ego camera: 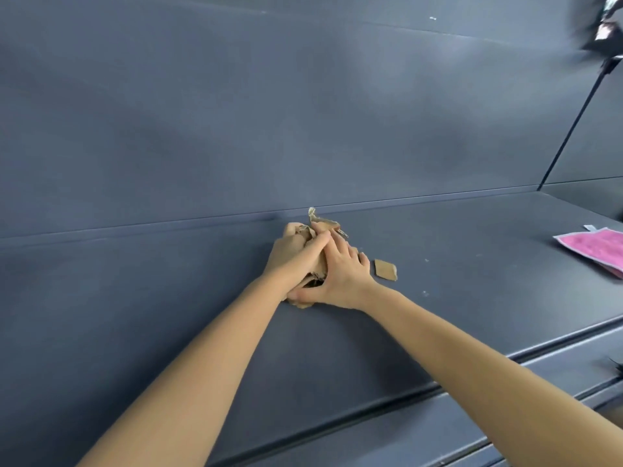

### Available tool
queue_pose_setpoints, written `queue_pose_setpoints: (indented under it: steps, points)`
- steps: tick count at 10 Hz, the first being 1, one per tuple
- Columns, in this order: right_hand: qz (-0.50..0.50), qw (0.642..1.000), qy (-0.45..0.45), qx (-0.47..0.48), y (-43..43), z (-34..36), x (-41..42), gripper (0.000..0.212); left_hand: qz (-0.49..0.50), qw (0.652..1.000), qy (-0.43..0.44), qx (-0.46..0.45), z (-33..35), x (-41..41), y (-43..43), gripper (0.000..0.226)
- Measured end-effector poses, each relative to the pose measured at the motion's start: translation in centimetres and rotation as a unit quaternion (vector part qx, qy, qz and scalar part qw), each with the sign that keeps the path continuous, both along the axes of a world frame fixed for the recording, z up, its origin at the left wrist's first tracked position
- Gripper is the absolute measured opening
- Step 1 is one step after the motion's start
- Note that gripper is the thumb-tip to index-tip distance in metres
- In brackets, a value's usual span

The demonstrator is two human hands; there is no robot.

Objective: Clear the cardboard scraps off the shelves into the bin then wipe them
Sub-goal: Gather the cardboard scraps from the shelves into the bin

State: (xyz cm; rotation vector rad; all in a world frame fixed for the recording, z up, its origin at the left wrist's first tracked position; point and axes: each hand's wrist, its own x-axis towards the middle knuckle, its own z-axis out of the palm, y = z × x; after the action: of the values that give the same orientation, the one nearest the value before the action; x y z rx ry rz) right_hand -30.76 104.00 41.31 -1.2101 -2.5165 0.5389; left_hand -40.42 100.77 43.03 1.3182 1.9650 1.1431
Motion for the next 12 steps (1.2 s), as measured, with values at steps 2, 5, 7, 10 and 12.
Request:
queue_pose_setpoints:
  steps: [2, 5, 7, 10, 12]
  points:
    - [0.000, 0.997, 0.059, -0.041, -0.6, 0.3, 0.5, 0.112, 0.008, 0.998, 0.034, 0.051, -0.5, 0.8, 0.1, 0.032]
    - [-0.043, 0.942, 0.311, -0.119, -3.1, 0.0, 0.9, 0.094, 0.044, 0.977, -0.171, 0.122, 0.2, 3.4, -0.6, 0.031]
    - [-0.014, 0.891, 0.444, -0.097, -4.9, 0.4, 2.3, 0.080, 0.051, 0.931, -0.293, 0.213, 0.7, 5.6, -1.3, 0.018]
    - [0.061, 0.876, 0.478, -0.028, -6.0, 6.1, 7.3, 0.079, 0.065, 0.924, -0.186, 0.329, 7.0, 10.9, -3.5, 0.026]
    - [0.087, 0.885, 0.458, -0.014, -7.1, 6.9, 12.2, 0.078, 0.068, 0.901, -0.227, 0.365, 8.0, 16.3, -5.3, 0.027]
